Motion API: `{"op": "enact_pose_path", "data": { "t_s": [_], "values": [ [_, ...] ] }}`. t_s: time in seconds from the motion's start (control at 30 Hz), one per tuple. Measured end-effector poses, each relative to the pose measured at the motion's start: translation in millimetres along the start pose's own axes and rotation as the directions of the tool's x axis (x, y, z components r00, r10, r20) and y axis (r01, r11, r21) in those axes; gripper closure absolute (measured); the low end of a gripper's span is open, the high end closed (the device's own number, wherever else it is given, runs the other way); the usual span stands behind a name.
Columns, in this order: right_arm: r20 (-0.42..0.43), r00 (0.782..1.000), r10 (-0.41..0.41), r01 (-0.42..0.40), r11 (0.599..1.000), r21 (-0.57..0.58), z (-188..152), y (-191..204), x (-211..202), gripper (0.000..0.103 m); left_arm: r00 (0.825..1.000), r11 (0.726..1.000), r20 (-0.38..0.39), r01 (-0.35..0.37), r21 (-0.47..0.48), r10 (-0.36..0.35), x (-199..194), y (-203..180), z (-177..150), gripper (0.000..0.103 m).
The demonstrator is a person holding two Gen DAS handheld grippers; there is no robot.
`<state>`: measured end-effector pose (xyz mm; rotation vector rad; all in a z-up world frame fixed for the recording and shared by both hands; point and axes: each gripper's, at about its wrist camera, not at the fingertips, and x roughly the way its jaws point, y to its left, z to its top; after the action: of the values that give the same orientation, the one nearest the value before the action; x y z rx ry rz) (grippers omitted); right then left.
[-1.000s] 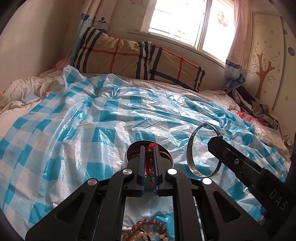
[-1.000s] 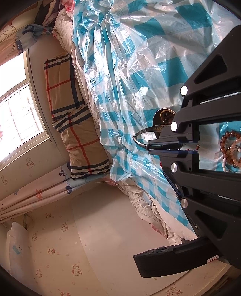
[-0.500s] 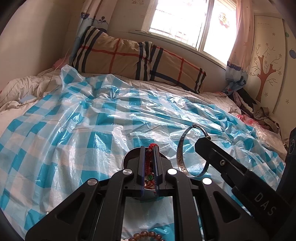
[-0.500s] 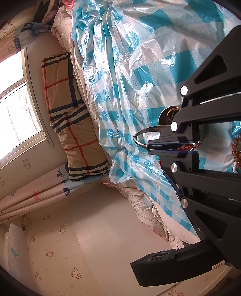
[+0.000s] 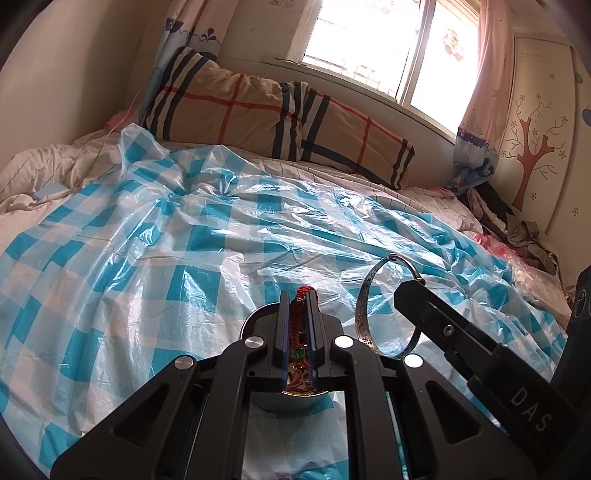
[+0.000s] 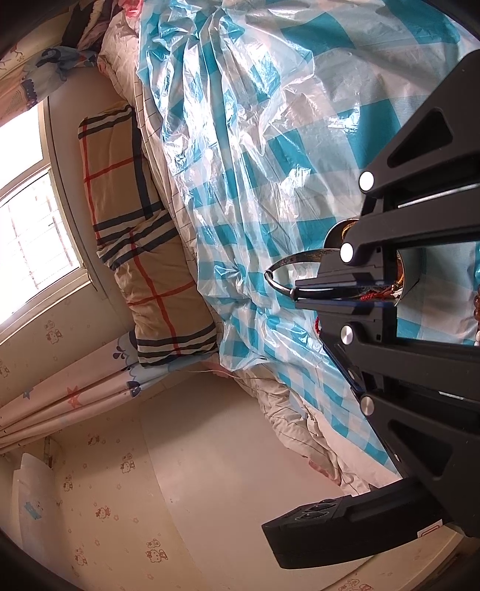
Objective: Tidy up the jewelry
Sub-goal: 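Lower the red bracelet into the tin with the left gripper while right holds the bangle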
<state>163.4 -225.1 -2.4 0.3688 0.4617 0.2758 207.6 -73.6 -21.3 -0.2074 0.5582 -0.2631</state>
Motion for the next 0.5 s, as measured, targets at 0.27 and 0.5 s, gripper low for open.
{"op": "enact_pose_path", "data": {
  "t_s": [0.27, 0.5],
  "values": [
    [-0.005, 1.000, -0.001, 0.001, 1.000, 0.001, 2.1, -4.0, 6.8, 0.097, 1.000, 1.000, -0.015, 0.004, -0.020, -0.005, 12.0, 1.6, -0.2, 0.096],
    [-0.014, 1.000, -0.003, 0.003, 1.000, 0.000, -0.5, -5.7, 14.7, 0.097, 1.000, 0.999, -0.019, 0.004, -0.032, -0.005, 14.8, 4.2, -1.2, 0.096]
  ]
}}
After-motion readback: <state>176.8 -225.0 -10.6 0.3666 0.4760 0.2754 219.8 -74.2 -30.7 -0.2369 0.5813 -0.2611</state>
